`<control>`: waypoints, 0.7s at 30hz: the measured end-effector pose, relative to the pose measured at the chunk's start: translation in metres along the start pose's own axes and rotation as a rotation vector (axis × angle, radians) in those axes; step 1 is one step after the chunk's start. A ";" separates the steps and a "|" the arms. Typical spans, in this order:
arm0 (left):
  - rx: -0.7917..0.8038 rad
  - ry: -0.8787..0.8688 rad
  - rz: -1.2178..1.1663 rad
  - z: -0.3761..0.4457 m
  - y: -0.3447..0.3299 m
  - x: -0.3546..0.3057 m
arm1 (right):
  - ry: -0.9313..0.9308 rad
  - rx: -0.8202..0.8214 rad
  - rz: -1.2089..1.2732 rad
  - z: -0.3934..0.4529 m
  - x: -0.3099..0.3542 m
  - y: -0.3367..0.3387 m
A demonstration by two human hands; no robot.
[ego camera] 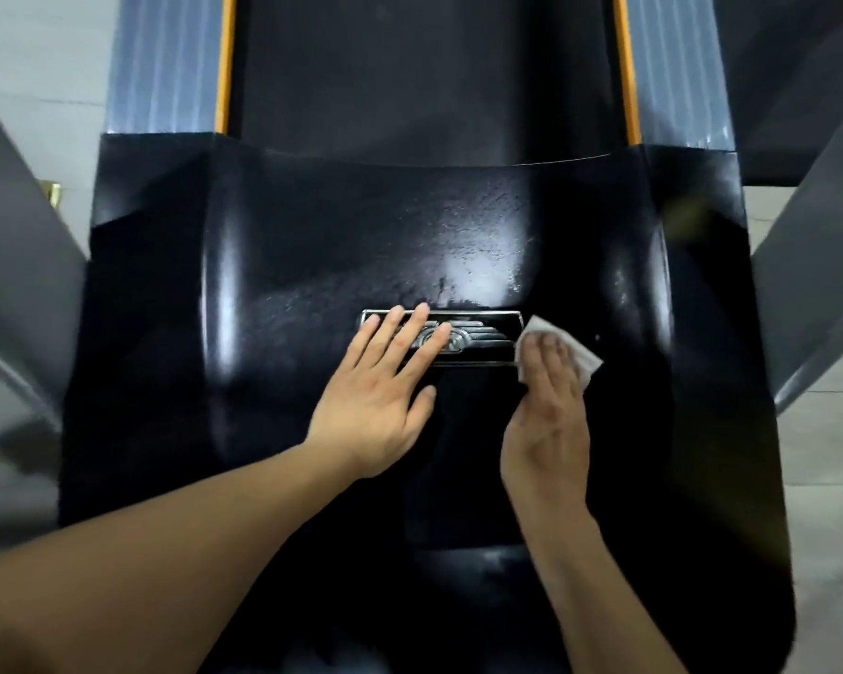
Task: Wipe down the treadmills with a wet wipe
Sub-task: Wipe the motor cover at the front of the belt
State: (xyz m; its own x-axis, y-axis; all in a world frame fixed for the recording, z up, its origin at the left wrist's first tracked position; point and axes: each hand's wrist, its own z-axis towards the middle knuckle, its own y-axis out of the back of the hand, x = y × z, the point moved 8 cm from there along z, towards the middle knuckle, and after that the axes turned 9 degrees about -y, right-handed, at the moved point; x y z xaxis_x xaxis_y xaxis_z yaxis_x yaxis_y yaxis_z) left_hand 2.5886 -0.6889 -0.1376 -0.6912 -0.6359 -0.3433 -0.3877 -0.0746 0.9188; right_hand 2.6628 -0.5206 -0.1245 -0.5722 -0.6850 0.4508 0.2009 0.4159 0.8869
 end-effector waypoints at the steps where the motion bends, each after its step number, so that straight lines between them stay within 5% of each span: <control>1: -0.004 -0.014 -0.021 0.000 0.001 0.000 | 0.020 0.015 0.010 -0.018 0.007 -0.004; 13: -0.048 0.296 0.067 -0.148 0.050 0.119 | 0.471 0.404 0.221 -0.167 0.175 -0.078; 21: -0.003 0.394 -0.141 -0.219 0.033 0.174 | 0.347 0.326 0.161 -0.061 0.257 -0.141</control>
State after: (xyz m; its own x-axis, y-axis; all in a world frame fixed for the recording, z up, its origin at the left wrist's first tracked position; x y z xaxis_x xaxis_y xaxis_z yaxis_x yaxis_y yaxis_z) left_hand 2.5887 -0.9704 -0.1242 -0.3448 -0.8648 -0.3651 -0.4593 -0.1838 0.8691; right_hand 2.5361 -0.7917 -0.1278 -0.2448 -0.7326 0.6351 -0.0259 0.6598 0.7510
